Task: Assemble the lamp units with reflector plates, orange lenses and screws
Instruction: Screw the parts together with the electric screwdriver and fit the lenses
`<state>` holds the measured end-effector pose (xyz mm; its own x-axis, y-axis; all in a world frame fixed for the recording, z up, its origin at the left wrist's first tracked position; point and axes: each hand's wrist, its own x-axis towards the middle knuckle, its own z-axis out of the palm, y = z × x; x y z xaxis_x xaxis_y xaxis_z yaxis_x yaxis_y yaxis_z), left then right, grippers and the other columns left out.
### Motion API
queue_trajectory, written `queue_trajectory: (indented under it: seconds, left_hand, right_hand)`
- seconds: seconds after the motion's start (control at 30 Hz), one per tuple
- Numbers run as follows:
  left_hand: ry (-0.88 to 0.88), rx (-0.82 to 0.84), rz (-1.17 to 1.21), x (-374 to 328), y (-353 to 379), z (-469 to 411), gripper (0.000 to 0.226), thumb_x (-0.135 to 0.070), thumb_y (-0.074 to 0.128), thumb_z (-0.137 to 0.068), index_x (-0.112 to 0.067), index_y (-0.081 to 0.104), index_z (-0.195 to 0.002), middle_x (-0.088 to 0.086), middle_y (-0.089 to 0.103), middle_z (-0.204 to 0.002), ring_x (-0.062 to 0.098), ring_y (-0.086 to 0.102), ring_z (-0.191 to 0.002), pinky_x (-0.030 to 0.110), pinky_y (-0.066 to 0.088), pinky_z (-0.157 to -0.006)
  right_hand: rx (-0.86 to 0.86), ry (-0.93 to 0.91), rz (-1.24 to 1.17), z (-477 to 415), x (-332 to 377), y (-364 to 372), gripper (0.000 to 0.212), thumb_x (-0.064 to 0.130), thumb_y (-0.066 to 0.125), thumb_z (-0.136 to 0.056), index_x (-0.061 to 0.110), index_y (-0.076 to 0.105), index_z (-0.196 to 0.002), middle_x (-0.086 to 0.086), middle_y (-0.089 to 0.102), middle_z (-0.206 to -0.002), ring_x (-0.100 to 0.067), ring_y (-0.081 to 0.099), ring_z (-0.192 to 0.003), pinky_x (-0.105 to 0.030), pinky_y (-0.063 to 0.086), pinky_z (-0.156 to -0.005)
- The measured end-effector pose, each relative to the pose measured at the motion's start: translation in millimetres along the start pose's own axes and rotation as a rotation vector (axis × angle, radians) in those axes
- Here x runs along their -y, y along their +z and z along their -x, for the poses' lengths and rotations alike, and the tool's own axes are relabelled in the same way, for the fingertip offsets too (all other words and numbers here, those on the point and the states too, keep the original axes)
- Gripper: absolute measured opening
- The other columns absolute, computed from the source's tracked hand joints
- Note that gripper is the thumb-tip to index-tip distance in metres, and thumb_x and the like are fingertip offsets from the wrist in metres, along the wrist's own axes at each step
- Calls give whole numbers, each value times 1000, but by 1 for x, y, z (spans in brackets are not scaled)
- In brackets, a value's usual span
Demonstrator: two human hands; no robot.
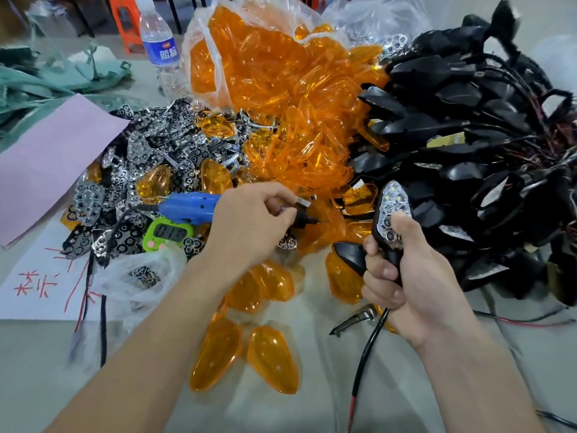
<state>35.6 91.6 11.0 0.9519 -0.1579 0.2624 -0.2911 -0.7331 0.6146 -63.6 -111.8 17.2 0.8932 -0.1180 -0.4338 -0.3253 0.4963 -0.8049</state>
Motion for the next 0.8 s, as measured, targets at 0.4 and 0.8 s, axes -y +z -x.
queue_trajectory:
  seconds: [0.4,0.8]
  left_hand:
    - [61,427,-439,-7,11,-64,27,-36,67,-98,-31,72,-124,2,60,-127,25,56,-109,36,47,-82]
    - [-15,753,817,-6,-72,-33,23,-22,64,-96,-23,81,-112,0,74,-99,15,67,-88,26,56,-83]
  right_hand:
    - [61,43,63,-12,-20,23,53,55,47,-102,13,62,-72,1,32,-54,-11,20,-37,-21,19,-39]
    - [91,148,105,-9,-26,40,51,53,49,-102,10,58,-77,1,32,-54,-11,21,-37,-21,20,-36]
